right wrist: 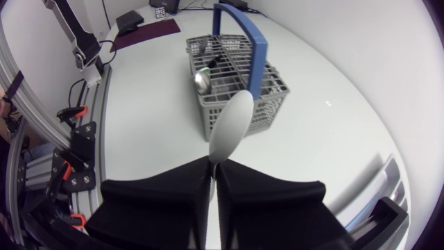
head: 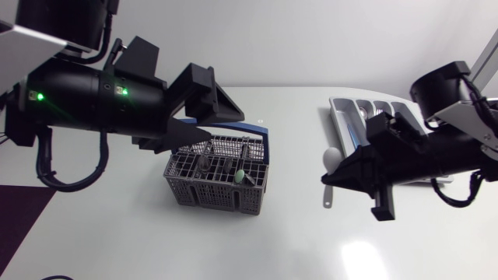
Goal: Unload the cutlery basket into the drawer organizer.
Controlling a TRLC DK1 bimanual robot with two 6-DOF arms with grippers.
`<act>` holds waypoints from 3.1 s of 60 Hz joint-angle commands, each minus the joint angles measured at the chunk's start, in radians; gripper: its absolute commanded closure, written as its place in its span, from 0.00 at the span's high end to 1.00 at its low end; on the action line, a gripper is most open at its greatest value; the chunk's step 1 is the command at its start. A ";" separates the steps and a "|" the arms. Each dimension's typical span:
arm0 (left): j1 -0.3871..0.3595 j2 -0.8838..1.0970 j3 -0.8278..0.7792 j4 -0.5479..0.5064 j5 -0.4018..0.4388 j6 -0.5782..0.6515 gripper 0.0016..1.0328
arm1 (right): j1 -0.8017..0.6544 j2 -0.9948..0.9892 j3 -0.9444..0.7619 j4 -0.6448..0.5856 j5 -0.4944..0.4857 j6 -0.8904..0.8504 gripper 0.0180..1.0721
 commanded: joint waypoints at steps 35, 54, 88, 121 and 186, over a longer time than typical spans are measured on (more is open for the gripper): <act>-0.185 0.180 0.076 -0.184 -0.283 0.135 0.96 | -0.623 0.293 0.160 -0.062 0.010 -0.708 0.05; -0.210 0.252 0.140 -0.218 -0.286 0.109 0.91 | -0.695 0.447 0.225 0.108 0.122 -0.844 0.05; -0.242 0.275 0.114 -0.116 -0.316 0.002 0.96 | -0.667 0.621 0.194 0.432 0.401 -0.978 0.06; -0.289 0.298 0.050 -0.009 -0.352 0.146 0.96 | -0.650 0.546 0.073 0.526 0.450 -0.987 0.49; -0.305 0.311 0.039 -0.014 -0.476 -0.592 0.67 | -0.380 0.009 -0.127 0.392 0.285 -0.295 0.71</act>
